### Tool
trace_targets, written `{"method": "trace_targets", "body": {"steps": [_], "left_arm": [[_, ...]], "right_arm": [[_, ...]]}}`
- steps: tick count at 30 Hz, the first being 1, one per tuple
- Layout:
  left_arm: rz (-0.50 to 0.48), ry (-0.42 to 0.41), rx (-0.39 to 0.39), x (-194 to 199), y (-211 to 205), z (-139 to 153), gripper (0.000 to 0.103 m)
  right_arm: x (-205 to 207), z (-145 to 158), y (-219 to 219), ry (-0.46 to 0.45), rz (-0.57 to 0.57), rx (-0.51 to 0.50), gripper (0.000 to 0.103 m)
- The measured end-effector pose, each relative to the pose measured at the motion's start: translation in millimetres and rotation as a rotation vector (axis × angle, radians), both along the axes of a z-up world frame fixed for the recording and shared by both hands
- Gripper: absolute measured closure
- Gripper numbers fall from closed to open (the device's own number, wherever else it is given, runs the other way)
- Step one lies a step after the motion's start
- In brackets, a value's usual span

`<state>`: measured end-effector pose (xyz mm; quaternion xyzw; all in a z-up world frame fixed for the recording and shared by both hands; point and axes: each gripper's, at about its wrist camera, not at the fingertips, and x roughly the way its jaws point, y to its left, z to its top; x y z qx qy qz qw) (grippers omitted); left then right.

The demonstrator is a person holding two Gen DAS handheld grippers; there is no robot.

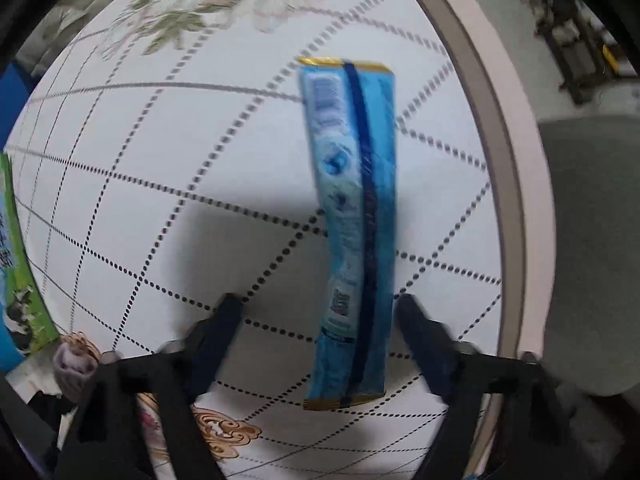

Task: Organize soft objects
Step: 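Grasp the lilac cloth with the left tool while the right grasps the blue stick pouch, then drop the cloth and stick pouch into the box and release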

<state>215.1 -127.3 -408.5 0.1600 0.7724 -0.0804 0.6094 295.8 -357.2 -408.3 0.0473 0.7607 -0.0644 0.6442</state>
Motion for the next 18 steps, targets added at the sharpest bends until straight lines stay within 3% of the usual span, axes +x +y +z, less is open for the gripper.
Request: {"method": "trace_targets", "body": {"steps": [2,5,10,15,18], "left_arm": [[0.080,0.009,-0.040,-1.3,9.1,3.3,0.066],[0.185,0.012,-0.098,-4.7,21.9,14.2,0.066],[0.336,-0.059,-0.215,-10.7,51.5,71.6,0.066],[0.455,-0.177,-0.362,-5.9,108.0,160.9,0.066],[0.524,-0.199,-0.430,16.3,153.0,195.0,0.066]], "right_arm": [[0.2,6.1,11.6,-0.006,0.025,-0.005,0.075],[-3.6,11.3,29.3,-0.002,0.064,0.005,0.085],[-16.3,50.4,75.4,-0.068,0.150,0.071,0.087],[-22.1,124.7,146.4,-0.176,0.263,0.209,0.088],[-32.0,163.9,196.4,-0.227,0.327,0.278,0.088]]}}
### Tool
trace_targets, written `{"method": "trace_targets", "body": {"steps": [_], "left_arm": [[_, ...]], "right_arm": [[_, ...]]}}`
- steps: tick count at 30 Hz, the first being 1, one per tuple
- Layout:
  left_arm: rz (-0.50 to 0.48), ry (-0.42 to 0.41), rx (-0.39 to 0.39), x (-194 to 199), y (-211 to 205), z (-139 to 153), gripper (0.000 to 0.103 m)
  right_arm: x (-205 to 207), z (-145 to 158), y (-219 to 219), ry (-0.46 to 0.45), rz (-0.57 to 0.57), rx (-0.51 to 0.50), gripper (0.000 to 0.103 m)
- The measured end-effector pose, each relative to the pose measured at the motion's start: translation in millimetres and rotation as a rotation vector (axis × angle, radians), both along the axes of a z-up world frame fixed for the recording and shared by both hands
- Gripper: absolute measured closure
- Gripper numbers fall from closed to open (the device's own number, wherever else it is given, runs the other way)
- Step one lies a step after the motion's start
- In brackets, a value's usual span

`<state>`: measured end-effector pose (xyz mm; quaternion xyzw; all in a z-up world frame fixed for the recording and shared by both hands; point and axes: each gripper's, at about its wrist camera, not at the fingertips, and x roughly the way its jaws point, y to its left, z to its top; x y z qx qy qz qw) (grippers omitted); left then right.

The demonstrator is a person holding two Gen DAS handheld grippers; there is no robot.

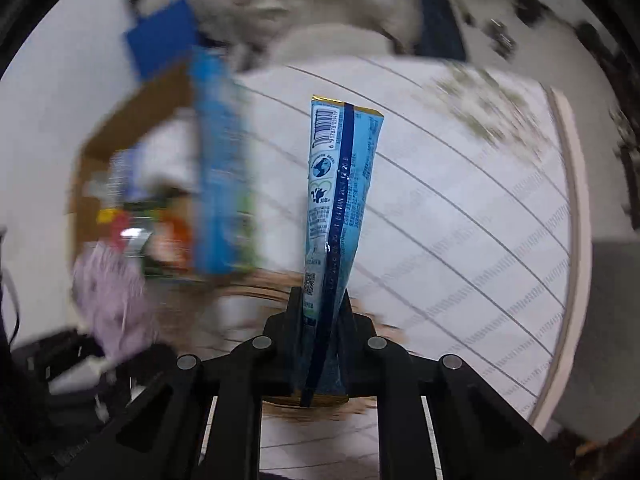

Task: Organize soft objects
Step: 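Drop the cloth and stick pouch into the box and release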

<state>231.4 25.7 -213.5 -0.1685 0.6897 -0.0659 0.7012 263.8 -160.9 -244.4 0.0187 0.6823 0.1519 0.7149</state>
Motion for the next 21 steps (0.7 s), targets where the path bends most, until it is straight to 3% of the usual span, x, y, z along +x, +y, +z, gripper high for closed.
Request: {"method": "trace_targets", "body": {"steps": [3,8,13,21], "left_arm": [[0.065,0.023,-0.046,40.2,40.3,5.9,0.066],[0.170,0.121,-0.133,108.5,99.3,-24.7,0.066],[0.186,0.184,-0.137,142.6,118.7,-63.4,0.066],[0.116,0.268,-0.121,174.5,113.3,-102.6,0.066]], "right_arm": [[-1.8,22.3,45.2,0.004,0.045,0.086,0.088],[13.9,12.3,105.3,0.049,0.031,0.125,0.088],[27.9,-14.8,133.0,0.104,0.009,0.111,0.088],[37.8,-40.0,150.6,0.117,0.005,0.065,0.087]]}}
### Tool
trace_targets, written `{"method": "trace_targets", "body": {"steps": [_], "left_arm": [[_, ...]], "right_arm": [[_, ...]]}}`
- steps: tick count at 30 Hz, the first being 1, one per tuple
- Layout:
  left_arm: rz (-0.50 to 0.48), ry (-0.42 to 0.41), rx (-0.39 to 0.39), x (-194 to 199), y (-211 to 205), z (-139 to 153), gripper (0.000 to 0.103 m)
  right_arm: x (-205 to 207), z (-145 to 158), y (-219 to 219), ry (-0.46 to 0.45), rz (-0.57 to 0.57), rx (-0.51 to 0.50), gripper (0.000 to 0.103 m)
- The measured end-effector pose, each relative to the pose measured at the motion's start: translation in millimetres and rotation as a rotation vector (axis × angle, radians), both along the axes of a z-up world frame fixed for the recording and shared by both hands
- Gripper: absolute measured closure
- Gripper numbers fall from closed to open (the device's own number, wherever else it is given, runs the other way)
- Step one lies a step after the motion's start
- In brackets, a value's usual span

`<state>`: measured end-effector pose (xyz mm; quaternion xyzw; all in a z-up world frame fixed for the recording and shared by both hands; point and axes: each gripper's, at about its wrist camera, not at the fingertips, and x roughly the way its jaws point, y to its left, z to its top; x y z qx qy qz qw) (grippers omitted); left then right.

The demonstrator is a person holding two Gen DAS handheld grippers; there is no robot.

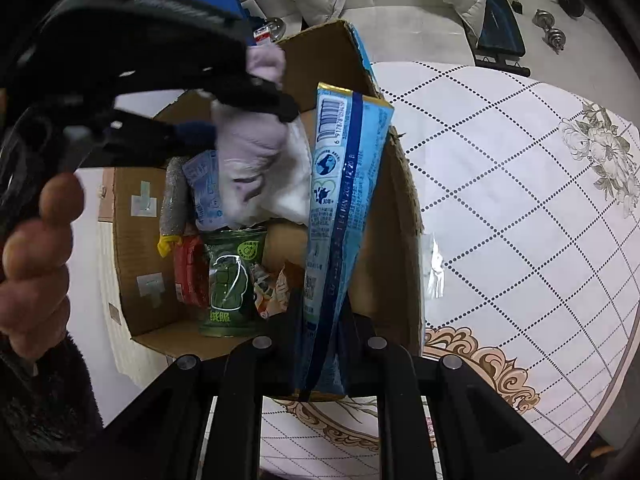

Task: Organize soft objects
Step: 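Drop the cloth and stick pouch into the box and release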

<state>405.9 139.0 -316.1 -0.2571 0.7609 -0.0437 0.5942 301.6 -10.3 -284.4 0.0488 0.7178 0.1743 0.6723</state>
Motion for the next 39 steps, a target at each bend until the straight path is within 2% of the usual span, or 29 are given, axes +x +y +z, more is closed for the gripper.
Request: {"method": "trace_targets", "body": {"steps": [4,6,7,8,10,11,12,20,22,30,34,35,36,39], "left_arm": [[-0.040,0.023,-0.015,6.7,-4.8,-9.0,0.063],[-0.054,0.034,-0.021,6.5,-6.4,-12.2,0.057],[-0.060,0.041,-0.017,6.8,-6.5,-13.7,0.057],[-0.060,0.045,-0.020,6.5,-6.4,-14.3,0.056],[-0.064,0.029,-0.011,7.6,-5.5,-12.2,0.046],[-0.068,0.014,0.002,7.9,-5.0,-9.3,0.036],[-0.070,-0.002,0.013,6.8,-3.6,-5.0,0.032],[-0.079,-0.088,0.063,-18.8,5.0,23.8,0.029],[-0.082,-0.120,0.098,-32.9,9.2,32.2,0.028],[-0.059,-0.233,0.320,-115.9,40.6,59.7,0.028],[-0.038,-0.278,0.390,-152.9,50.9,72.0,0.028],[-0.034,-0.290,0.402,-163.5,52.5,75.9,0.026],[-0.032,-0.296,0.415,-170.1,54.0,79.3,0.019],[-0.009,-0.335,0.446,-189.9,55.4,91.7,0.011]], "right_arm": [[3.8,-9.1,2.5,0.005,0.012,-0.026,0.087],[4.7,-12.2,4.3,0.018,0.028,-0.055,0.081],[4.7,-12.3,5.0,0.019,0.032,-0.074,0.066],[4.4,-11.2,6.1,0.012,0.035,-0.081,0.046],[5.5,-8.4,4.6,0.005,0.032,-0.089,0.034],[5.5,-5.9,4.2,0.003,0.032,-0.085,0.034],[5.9,-4.1,3.9,0.002,0.033,-0.087,0.034],[5.1,13.6,6.5,-0.047,0.043,-0.148,0.034],[2.3,17.2,7.7,-0.054,0.044,-0.150,0.033],[-21.8,32.2,14.8,-0.109,0.070,-0.175,0.033],[-41.3,42.5,16.1,-0.144,0.079,-0.181,0.033],[-46.6,45.4,16.6,-0.155,0.080,-0.182,0.032],[-51.2,46.9,17.1,-0.162,0.081,-0.181,0.030],[-64.7,57.2,19.2,-0.197,0.081,-0.188,0.018]]}}
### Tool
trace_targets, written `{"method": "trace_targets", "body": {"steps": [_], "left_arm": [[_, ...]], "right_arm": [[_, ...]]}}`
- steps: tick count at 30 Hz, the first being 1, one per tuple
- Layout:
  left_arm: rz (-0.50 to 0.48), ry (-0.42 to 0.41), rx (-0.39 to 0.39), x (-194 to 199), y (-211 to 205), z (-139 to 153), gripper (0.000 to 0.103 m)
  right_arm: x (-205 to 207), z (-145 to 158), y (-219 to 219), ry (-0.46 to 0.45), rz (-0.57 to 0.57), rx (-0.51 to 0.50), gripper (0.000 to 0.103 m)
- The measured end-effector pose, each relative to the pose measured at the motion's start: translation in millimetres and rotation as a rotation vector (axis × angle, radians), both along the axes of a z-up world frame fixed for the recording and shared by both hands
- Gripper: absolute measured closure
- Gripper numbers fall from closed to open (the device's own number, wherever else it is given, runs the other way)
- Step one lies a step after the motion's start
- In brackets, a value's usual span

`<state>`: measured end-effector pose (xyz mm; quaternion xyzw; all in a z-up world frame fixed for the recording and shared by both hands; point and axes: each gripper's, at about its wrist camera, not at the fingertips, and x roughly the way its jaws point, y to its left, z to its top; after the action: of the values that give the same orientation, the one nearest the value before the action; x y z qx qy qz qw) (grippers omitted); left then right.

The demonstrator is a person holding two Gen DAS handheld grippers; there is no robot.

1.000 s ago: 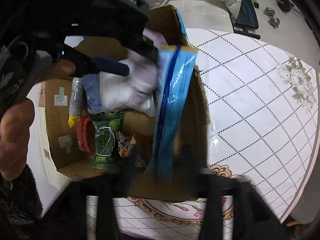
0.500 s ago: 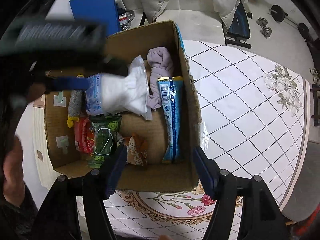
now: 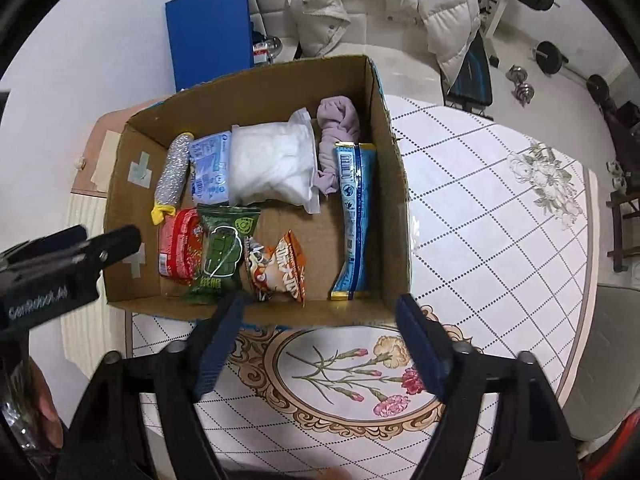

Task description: Organize soft objects

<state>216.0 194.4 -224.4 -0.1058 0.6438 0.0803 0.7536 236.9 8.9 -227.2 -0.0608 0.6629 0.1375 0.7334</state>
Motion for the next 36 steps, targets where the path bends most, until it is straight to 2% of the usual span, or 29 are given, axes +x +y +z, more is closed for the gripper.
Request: {"method": "trace_targets", "body": {"steps": [2,4,14,19,23,30,33,36], "left_arm": [[0.013,-0.031,0.037,-12.0,-0.2,9.2,0.003],[0.014,-0.056,0.060,-21.4,-0.9,16.7,0.001],[0.040,-0.107,0.067,-41.2,0.3,35.0,0.001],[0.022,-0.152,0.101,-51.4,-8.4,58.3,0.001],[-0.013,-0.229,0.143,-69.1,-24.9,94.3,0.001],[-0.069,-0.363,0.166,-109.4,-52.4,161.5,0.001],[-0.066,-0.395,0.151,-125.3,-58.0,182.8,0.001],[-0.060,-0.403,0.121,-137.6,-57.7,194.3,0.001]], "right_arm": [[-7.6,8.8,-0.2,-0.028,-0.002,-0.004,0.006],[-14.6,17.1,-0.2,-0.065,-0.003,-0.021,0.000],[-24.9,37.3,-3.1,-0.137,-0.040,-0.049,0.000],[-34.0,54.1,-6.9,-0.162,-0.053,-0.044,0.000],[-55.8,95.2,-18.4,-0.242,-0.073,-0.026,0.000],[-109.4,182.1,-39.9,-0.420,-0.108,-0.009,0.000],[-129.5,211.3,-47.6,-0.485,-0.127,-0.028,0.000],[-144.4,230.4,-53.8,-0.506,-0.136,-0.023,0.000]]}}
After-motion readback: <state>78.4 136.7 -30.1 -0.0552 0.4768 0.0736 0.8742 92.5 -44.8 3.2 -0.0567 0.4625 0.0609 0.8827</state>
